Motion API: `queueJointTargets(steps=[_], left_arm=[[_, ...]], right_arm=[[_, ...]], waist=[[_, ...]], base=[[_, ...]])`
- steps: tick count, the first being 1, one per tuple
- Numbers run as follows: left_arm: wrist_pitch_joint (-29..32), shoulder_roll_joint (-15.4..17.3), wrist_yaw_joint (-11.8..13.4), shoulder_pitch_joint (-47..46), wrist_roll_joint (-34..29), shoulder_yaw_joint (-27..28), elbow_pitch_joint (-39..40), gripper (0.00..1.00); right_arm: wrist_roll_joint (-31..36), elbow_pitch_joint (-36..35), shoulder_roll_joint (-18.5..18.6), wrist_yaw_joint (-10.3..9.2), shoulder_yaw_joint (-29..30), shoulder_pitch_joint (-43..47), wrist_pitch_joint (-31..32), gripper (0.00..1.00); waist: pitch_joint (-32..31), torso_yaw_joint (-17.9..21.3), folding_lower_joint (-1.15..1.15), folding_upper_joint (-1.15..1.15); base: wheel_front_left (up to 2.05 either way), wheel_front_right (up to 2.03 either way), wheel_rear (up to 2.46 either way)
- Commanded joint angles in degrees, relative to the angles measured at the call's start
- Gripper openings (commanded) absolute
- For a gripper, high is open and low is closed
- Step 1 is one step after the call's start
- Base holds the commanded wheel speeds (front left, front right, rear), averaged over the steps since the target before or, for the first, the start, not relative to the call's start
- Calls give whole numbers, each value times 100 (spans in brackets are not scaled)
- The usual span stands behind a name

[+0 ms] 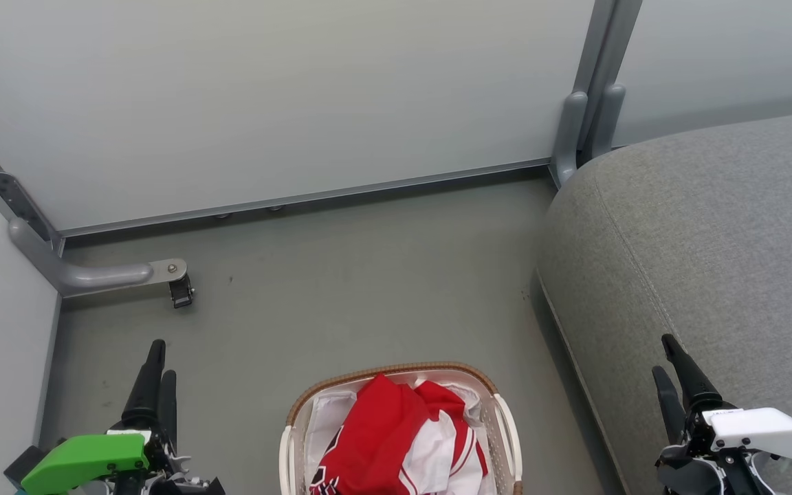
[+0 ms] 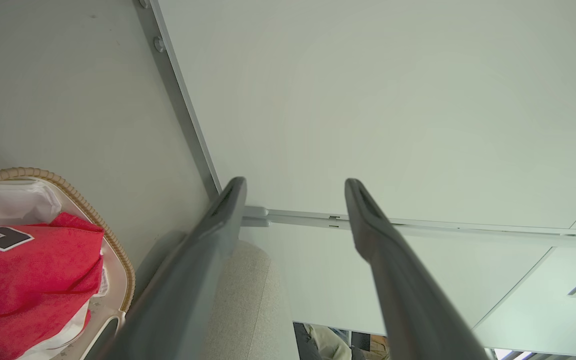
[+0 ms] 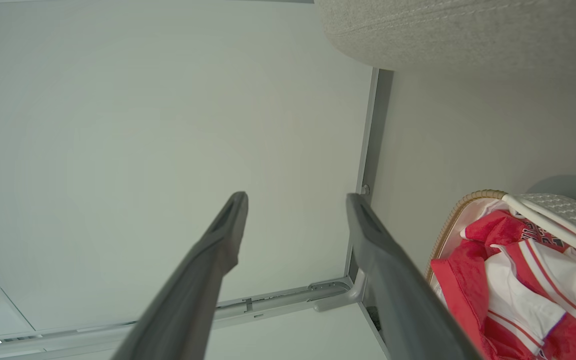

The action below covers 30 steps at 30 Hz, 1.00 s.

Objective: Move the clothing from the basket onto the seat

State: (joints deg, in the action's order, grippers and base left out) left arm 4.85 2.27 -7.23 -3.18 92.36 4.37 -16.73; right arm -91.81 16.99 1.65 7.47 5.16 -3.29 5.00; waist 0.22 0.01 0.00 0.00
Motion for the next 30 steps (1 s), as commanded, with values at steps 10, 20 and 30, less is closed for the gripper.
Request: queueJointTargets(steps=[10, 20, 30], left_arm=[[-309, 27, -11, -27, -227, -293, 256, 100], [-568, 35, -14, -33, -857, -458, 414, 100], [-780, 41, -17, 0, -1911, -447, 574, 100]], right_arm=[[369, -97, 58, 2, -89, -84, -317, 100], [1096, -175, 72, 2, -32, -87, -575, 100], [2072, -453, 82, 2, 17, -52, -791, 100]], waist=[[5, -1, 0, 0], [3, -8, 0, 0], [17, -16, 0, 0]], base=[[0, 0, 0], [0, 0, 0], [0, 0, 0]])
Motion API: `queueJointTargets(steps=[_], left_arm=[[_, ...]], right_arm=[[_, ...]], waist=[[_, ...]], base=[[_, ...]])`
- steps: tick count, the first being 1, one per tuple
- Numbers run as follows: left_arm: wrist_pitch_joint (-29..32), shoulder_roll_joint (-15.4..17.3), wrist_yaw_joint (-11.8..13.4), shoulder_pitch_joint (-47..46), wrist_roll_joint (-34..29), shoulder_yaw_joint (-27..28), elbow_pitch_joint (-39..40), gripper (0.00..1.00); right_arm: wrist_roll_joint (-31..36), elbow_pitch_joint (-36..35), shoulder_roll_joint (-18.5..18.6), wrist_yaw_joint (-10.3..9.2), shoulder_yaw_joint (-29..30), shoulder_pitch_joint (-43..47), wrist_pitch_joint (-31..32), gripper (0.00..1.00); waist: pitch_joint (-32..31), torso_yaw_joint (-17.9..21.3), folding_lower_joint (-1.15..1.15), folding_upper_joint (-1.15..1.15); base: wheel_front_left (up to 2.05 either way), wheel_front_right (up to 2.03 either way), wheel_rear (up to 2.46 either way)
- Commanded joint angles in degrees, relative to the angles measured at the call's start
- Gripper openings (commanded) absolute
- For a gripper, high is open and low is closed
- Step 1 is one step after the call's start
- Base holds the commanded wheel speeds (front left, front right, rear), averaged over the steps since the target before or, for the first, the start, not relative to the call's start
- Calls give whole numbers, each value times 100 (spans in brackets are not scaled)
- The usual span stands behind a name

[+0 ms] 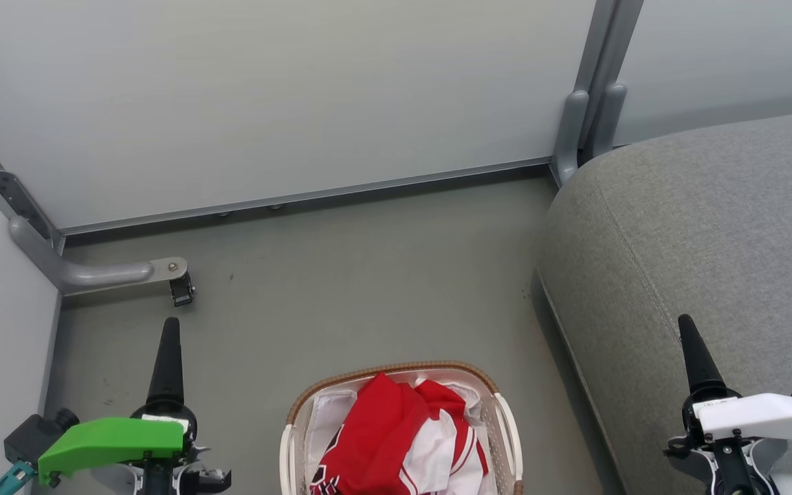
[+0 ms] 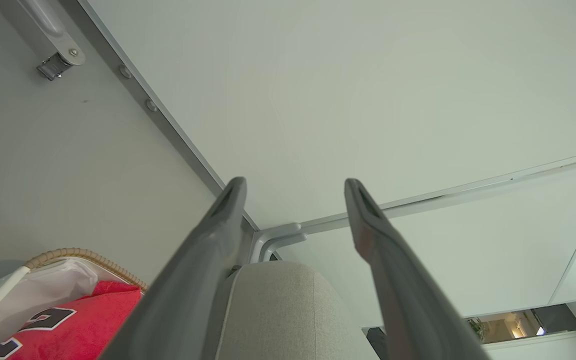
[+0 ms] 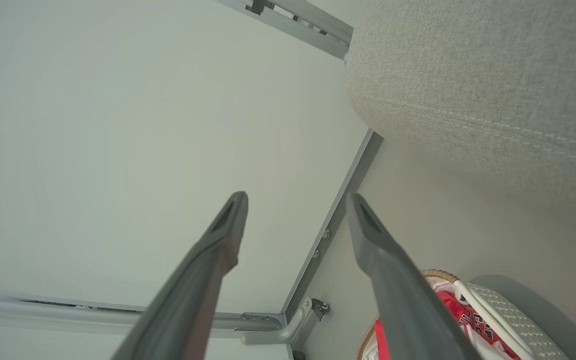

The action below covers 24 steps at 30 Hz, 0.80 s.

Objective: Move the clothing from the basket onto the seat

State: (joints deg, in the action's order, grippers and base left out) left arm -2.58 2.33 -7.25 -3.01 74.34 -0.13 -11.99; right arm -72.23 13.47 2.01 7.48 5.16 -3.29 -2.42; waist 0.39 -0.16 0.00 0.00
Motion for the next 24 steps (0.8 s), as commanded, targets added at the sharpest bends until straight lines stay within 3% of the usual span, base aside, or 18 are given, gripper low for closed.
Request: queueJointTargets(steps=[1, 13, 24], left_arm=[[-59, 35, -17, -11, -237, 14, 113, 100], [-285, 42, 25, 49, -1597, -24, 174, 100], [-485, 49, 213, 144, -3024, -230, 148, 100]], right_arm=[[240, -129, 47, 1, 12, -45, -69, 100], [1683, -264, 58, 1, -95, 54, -297, 100], [2783, -118, 67, 1, -102, 110, -499, 100]], waist=[[3, -1, 0, 0], [16, -3, 0, 0], [16, -4, 0, 0]], base=[[0, 0, 0], [0, 0, 0], [0, 0, 0]])
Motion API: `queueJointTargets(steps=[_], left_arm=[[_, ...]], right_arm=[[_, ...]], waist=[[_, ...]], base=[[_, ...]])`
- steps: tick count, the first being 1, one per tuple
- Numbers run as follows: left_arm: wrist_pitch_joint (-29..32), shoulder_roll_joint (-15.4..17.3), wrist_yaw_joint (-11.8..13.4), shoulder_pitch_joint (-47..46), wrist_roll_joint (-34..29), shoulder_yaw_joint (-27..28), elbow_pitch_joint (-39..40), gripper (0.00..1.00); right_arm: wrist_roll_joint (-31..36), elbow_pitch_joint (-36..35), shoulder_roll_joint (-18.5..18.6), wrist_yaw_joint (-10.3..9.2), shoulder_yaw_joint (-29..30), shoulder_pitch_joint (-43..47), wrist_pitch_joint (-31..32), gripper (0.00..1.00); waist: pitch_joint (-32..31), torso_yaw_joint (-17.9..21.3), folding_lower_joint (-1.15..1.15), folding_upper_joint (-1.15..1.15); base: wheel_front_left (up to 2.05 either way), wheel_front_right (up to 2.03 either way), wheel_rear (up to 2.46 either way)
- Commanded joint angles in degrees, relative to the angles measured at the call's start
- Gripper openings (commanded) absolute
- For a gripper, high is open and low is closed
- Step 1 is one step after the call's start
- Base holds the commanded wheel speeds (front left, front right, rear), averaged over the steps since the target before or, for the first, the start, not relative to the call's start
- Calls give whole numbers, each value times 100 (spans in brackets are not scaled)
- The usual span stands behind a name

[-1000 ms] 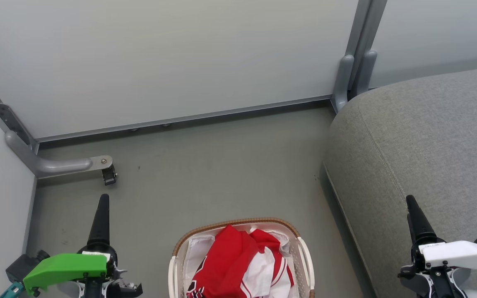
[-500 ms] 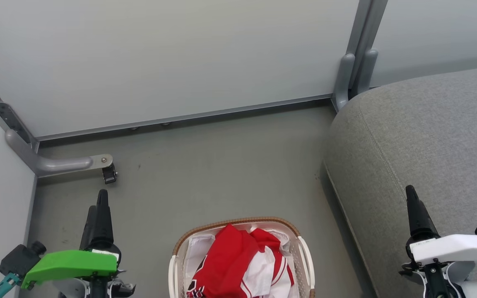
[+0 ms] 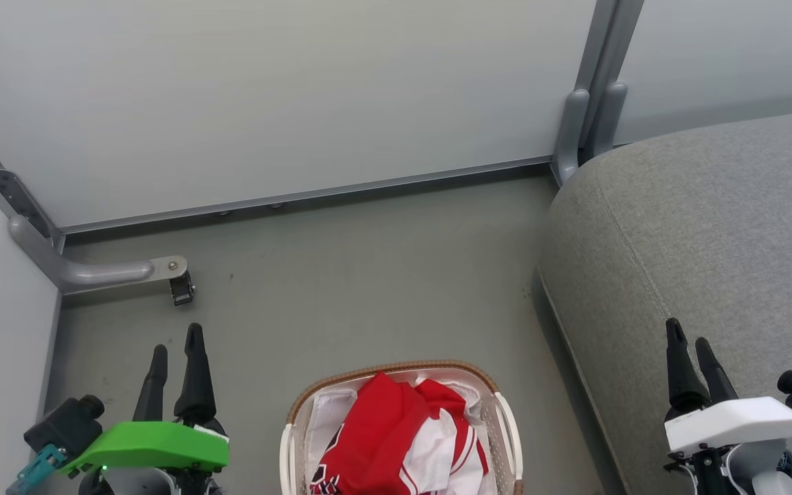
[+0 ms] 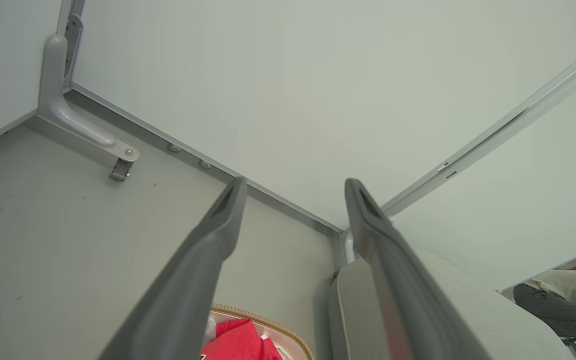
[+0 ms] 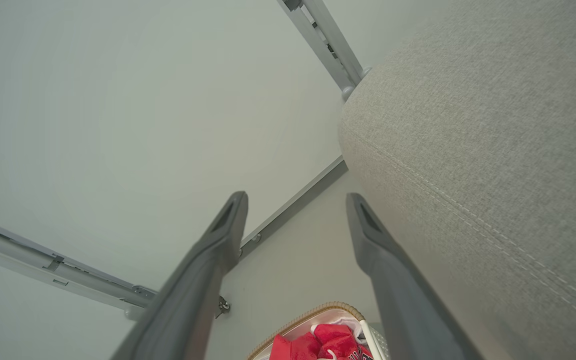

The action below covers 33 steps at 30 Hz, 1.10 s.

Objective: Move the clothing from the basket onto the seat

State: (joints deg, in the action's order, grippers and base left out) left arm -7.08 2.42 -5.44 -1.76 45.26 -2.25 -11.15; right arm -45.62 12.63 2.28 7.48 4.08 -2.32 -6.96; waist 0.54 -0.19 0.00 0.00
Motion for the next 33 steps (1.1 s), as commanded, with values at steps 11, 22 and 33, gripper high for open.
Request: queueJointTargets(steps=[11, 22, 33], left_arm=[[-204, 47, 89, 98, -994, -167, -91, 100], [-360, 51, 98, 123, -1512, -277, -282, 100], [-489, 55, 104, 113, -2048, -384, -436, 100]], right_arm=[[1037, -14, 49, 1, -66, 36, -215, 100], [1810, -18, 54, 2, -269, 47, -370, 100], [2386, 141, 61, 2, -210, 1, -506, 100]], waist=[[4, -24, 0, 0], [3, -52, 0, 0], [18, -102, 0, 0]], base=[[0, 0, 0], [0, 0, 0], [0, 0, 0]])
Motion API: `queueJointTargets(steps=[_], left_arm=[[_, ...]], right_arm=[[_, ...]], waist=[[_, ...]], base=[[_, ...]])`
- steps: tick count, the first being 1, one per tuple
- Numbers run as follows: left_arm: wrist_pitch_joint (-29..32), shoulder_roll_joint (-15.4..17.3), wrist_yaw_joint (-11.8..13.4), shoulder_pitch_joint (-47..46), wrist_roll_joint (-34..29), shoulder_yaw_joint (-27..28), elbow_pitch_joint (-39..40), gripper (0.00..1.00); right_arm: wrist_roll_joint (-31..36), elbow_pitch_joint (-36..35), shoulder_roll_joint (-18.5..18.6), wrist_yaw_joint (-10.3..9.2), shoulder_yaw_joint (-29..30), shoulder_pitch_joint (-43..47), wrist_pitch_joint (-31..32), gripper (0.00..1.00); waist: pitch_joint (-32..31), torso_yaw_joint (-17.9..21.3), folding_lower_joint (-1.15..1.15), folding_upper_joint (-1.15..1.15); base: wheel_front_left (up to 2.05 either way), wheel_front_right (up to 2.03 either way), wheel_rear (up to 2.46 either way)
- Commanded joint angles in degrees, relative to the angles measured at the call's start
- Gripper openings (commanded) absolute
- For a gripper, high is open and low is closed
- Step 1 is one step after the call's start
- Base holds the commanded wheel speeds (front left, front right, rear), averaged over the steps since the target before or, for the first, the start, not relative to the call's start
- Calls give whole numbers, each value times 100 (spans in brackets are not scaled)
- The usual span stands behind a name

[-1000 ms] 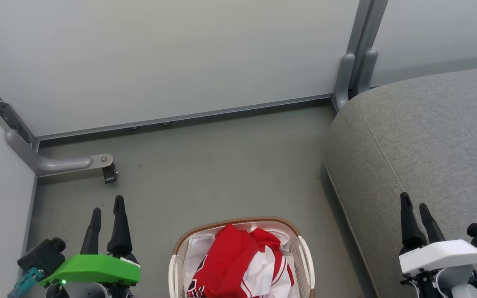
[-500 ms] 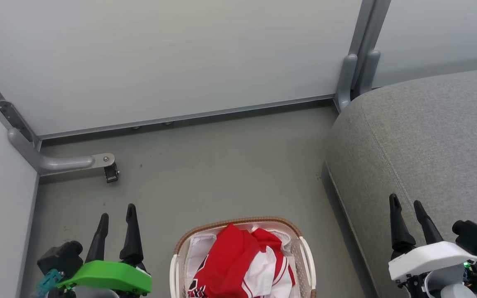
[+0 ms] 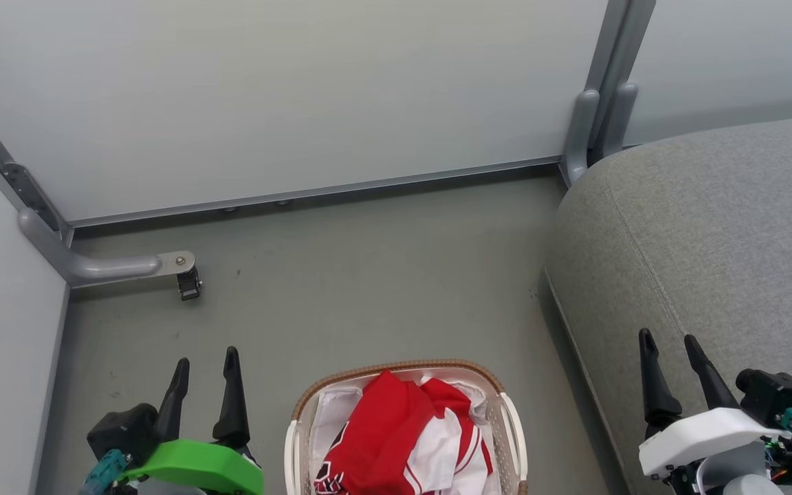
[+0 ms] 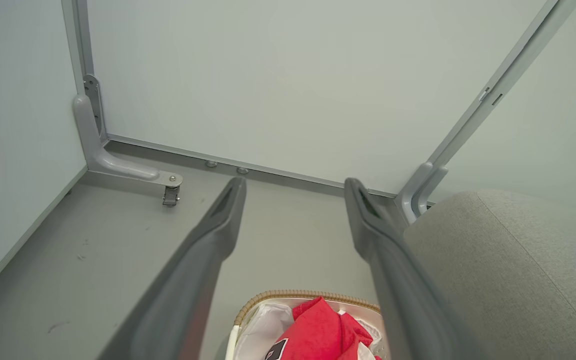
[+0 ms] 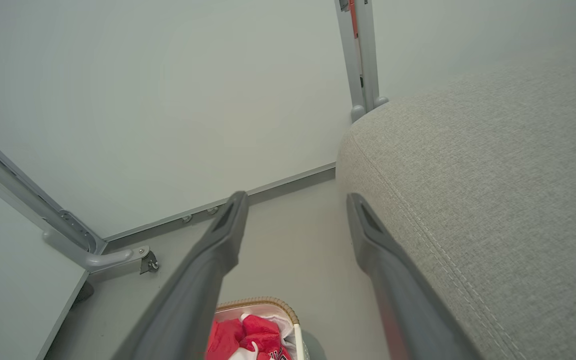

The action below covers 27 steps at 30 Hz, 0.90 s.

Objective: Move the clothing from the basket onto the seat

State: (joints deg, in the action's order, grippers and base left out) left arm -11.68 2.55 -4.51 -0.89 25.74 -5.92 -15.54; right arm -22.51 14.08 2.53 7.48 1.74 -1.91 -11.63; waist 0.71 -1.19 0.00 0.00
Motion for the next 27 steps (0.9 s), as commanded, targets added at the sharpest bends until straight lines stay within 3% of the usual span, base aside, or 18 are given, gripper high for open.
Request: queueJointTargets(steps=[1, 27], left_arm=[[-46, 41, 12, 32, -146, -24, -18, 100], [-326, 49, 72, 82, -1076, -258, -414, 100]], right_arm=[[137, 10, 36, 2, 29, -41, -54, 100], [1154, 96, 49, 1, -67, 80, -327, 100]], waist=[[1, -5, 0, 0], [-4, -76, 0, 0]], base=[[0, 0, 0], [0, 0, 0]])
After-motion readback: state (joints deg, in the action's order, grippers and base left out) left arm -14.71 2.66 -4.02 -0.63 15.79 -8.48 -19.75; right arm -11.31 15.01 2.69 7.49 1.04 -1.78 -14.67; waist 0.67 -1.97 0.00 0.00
